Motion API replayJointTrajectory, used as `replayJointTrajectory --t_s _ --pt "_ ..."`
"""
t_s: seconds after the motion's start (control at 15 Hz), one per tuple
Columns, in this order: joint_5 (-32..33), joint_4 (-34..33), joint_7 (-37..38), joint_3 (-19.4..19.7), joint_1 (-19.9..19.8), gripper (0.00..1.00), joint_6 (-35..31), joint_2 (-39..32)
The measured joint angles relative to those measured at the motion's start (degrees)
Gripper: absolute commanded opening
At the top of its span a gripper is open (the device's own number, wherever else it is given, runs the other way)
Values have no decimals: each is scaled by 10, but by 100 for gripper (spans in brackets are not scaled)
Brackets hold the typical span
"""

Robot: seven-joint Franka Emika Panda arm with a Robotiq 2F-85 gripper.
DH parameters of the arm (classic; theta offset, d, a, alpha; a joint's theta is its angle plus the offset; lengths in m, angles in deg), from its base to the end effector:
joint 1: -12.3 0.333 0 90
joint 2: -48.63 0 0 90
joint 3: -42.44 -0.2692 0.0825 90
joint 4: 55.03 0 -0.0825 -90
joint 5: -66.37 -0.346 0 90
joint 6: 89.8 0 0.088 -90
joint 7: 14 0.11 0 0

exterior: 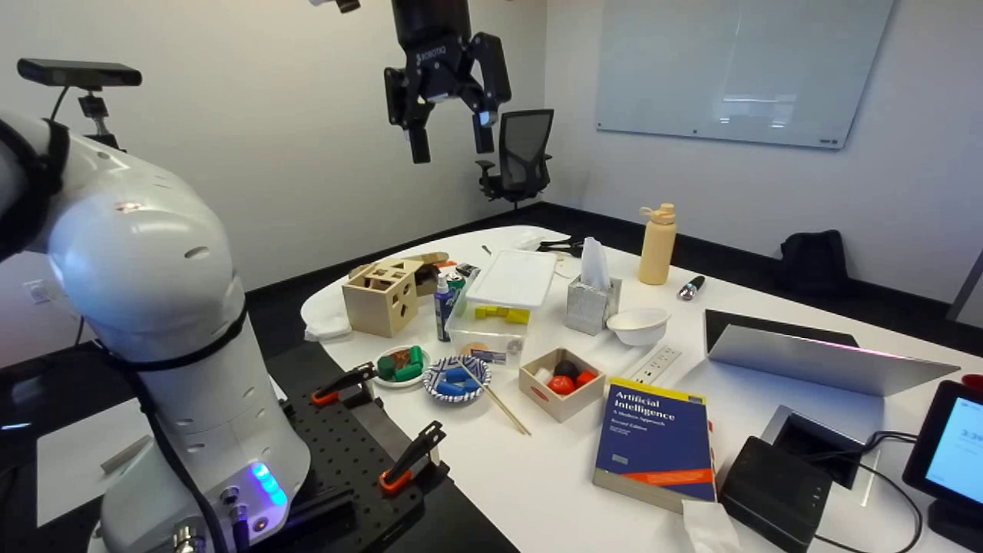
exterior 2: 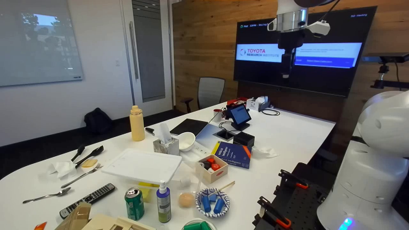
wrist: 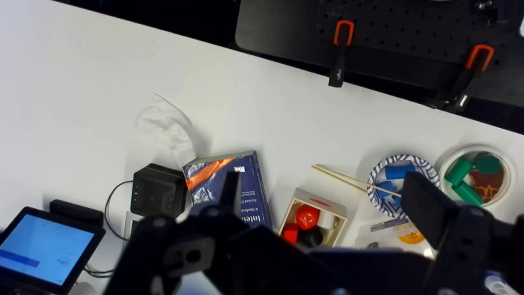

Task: Remove the black object from the box and put it in the clear container on the left.

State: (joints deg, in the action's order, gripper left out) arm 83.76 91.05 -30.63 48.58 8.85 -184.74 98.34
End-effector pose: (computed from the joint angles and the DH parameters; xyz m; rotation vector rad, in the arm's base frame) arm 0.2791 -0.0812 0.5022 2.9162 0.2810 -0.1053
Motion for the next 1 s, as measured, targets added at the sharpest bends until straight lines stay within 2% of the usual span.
replayJointTrajectory --t_s 0.2,0.53,0.8,1.0 --pt "-14 49 27 17 18 100 -124 -48" --pt "-29 123 114 22 20 100 -391 -195" --pt "-28 119 172 9 -2 100 -596 -350" --pt "-28 81 193 -2 -22 100 -683 -464"
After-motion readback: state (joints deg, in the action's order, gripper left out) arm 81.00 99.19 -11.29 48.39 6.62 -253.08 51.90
